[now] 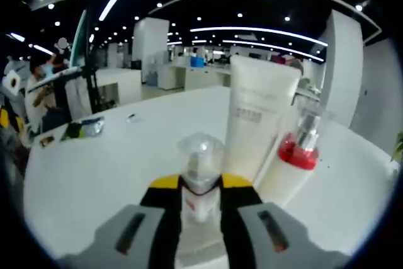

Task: Arrange the skincare products in the storage area until every visible bottle or jar stands upright without overlapping.

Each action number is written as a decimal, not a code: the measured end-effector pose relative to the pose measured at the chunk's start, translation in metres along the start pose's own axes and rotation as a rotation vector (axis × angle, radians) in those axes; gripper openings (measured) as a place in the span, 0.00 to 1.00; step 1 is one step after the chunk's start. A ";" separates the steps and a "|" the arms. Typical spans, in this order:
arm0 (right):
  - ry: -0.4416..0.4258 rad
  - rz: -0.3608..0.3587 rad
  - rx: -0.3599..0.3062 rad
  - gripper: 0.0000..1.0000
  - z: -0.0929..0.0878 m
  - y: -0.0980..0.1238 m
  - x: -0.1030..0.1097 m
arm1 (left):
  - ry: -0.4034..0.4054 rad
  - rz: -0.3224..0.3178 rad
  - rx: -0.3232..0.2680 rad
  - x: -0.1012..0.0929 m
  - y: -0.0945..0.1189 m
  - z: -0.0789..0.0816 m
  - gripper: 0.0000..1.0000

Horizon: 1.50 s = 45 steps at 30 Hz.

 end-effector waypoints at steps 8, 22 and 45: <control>-0.026 0.001 -0.009 0.20 -0.002 -0.005 -0.005 | 0.001 0.013 -0.004 0.004 0.012 -0.009 0.26; 0.017 -0.011 0.041 0.22 -0.007 -0.004 -0.002 | 0.027 0.020 -0.034 0.008 0.021 -0.015 0.26; -0.161 -0.098 0.155 0.22 -0.015 -0.009 -0.001 | 0.017 0.007 -0.037 -0.002 0.012 -0.014 0.26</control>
Point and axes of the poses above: the point that each gripper's makers call its tool centre point, and the gripper's own axes: y roughly backward along the fingers, x roughly to its left, z roughly out of its top, the point moved 2 cm from there along y, roughly backward along the fingers, and after that the axes turned 15 degrees about x, right-handed, at the moved point
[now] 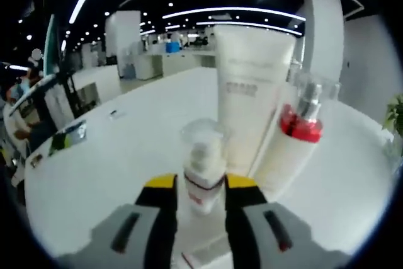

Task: Arrange the skincare products in the storage area until every visible bottle or jar stands upright without overlapping.

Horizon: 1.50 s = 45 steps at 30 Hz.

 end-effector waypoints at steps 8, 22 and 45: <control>-0.006 -0.014 0.002 0.22 -0.003 0.004 -0.011 | 0.008 0.005 -0.004 -0.002 -0.002 -0.001 0.26; -0.006 -0.005 -0.013 0.22 0.000 -0.001 -0.023 | 0.004 0.018 0.013 -0.006 -0.006 -0.002 0.26; -0.047 0.017 0.048 0.22 -0.010 0.000 -0.015 | 0.013 0.015 0.020 -0.006 -0.013 0.000 0.26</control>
Point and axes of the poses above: the point that each gripper's makers call its tool centre point, and the gripper's own axes: y roughly backward along the fingers, x roughly to its left, z roughly out of its top, the point moved 2 cm from there along y, roughly backward along the fingers, and after that the axes turned 15 degrees about x, right-handed, at the moved point
